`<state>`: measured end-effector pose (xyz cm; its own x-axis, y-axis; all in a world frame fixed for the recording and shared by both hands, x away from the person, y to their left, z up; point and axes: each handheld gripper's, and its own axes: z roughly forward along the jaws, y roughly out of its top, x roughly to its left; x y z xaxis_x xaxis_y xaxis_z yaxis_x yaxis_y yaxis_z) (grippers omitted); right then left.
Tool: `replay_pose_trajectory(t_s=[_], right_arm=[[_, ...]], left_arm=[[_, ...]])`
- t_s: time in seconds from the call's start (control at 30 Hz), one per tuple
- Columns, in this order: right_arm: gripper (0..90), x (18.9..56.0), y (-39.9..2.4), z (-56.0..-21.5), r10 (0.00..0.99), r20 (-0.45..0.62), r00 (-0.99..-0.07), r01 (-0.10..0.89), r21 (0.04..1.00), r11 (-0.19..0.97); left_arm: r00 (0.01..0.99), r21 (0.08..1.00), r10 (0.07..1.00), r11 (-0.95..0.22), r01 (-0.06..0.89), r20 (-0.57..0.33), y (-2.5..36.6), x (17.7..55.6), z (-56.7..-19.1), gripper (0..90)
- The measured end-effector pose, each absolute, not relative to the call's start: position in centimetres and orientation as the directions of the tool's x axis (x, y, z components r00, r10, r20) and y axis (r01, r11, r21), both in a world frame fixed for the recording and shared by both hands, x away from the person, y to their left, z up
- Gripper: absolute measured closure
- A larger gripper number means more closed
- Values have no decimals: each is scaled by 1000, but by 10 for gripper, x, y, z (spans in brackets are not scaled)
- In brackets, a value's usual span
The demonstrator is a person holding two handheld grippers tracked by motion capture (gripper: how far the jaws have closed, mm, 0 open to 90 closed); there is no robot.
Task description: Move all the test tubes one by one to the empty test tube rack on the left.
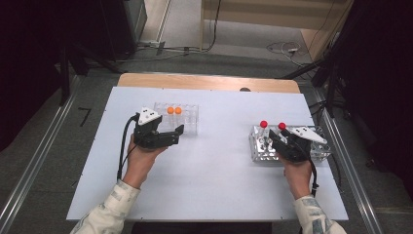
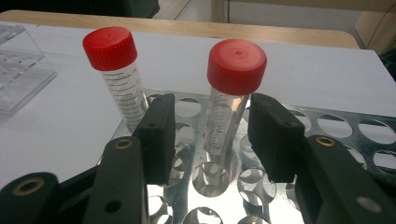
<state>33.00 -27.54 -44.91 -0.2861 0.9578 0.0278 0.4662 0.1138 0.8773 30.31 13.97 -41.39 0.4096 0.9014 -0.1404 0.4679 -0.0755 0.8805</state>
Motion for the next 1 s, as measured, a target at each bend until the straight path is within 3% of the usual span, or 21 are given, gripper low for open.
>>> replay_pose_trajectory(t_s=[0.47, 1.0], right_arm=[[698, 337, -273, -449, 968, 36, -247, 499, 861, 96], [710, 325, -280, -415, 964, 41, -264, 417, 906, 76]], left_arm=[[412, 881, 900, -74, 468, -143, 139, 302, -414, 161], [413, 881, 899, -72, 467, -145, 139, 302, -413, 161]])
